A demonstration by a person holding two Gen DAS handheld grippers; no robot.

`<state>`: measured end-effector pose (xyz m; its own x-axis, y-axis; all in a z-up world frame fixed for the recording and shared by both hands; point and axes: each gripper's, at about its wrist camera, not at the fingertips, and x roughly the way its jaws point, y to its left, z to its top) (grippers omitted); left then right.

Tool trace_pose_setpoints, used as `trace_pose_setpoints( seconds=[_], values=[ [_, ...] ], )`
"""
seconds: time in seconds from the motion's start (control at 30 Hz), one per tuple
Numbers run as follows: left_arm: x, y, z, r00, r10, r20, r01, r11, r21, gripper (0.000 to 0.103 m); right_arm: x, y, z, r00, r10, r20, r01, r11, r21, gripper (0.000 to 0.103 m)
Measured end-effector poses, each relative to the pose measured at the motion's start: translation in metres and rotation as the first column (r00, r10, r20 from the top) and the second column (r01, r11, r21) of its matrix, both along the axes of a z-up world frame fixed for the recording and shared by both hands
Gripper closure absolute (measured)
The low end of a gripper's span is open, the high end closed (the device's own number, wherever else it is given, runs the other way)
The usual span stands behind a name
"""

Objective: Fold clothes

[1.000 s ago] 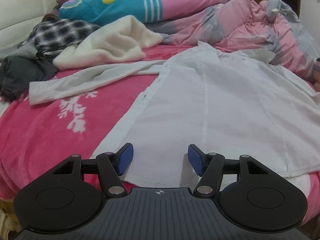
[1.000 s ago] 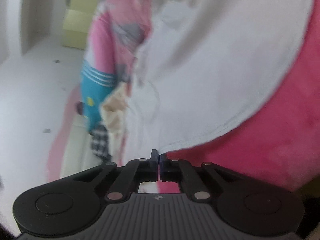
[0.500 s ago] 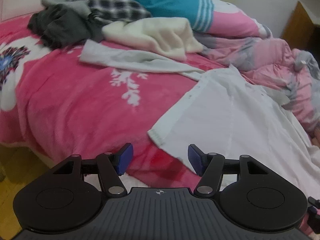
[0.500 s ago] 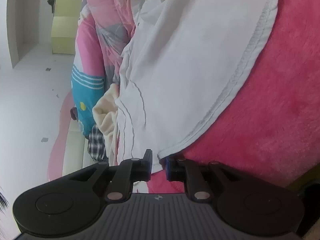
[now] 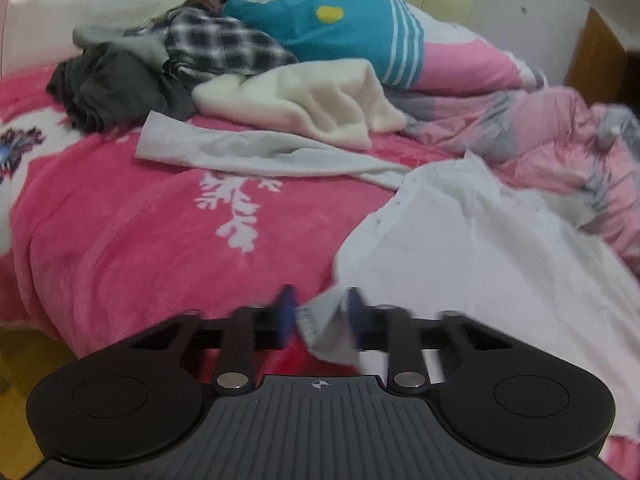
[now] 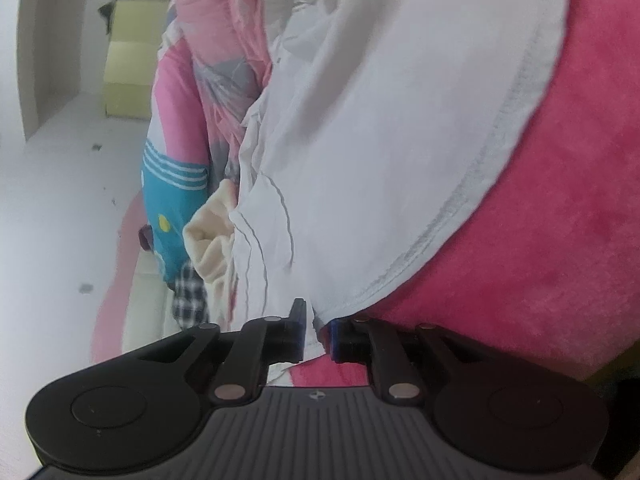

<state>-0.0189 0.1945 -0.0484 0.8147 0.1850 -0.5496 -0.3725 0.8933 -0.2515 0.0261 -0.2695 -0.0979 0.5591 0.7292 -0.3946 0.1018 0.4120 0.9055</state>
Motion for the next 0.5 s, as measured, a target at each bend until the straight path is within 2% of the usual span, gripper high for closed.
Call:
trace_pose_setpoints(
  seconds=[0.03,0.1,0.2,0.3,0.5],
  values=[
    [0.001,-0.002,-0.001,1.0,0.005,-0.01,-0.005,1.0,0.016,0.095,0.0,0.002,0.004,1.0,0.014,0.014,-0.013,1.0,-0.02,0.103],
    [-0.003,-0.003,0.004,1.0,0.024,-0.002,-0.024,1.0,0.019,0.1,-0.002,0.004,0.012,0.998,0.045,0.042,-0.043,0.998,-0.034,0.103],
    [-0.018,0.002,0.023,0.998,0.048,0.049,-0.049,0.999,0.007,0.101,-0.009,0.005,0.029,0.993,0.09,0.074,-0.086,0.995,-0.053,0.103],
    [-0.025,0.004,0.033,0.996,0.054,0.068,-0.056,0.998,0.031,0.101,-0.016,0.005,0.038,0.99,0.12,0.08,-0.115,0.992,-0.059,0.103],
    [-0.029,0.005,0.048,0.993,0.059,0.103,-0.065,0.996,0.062,0.101,-0.015,0.015,0.016,0.985,0.172,-0.024,-0.174,0.981,-0.09,0.101]
  ],
)
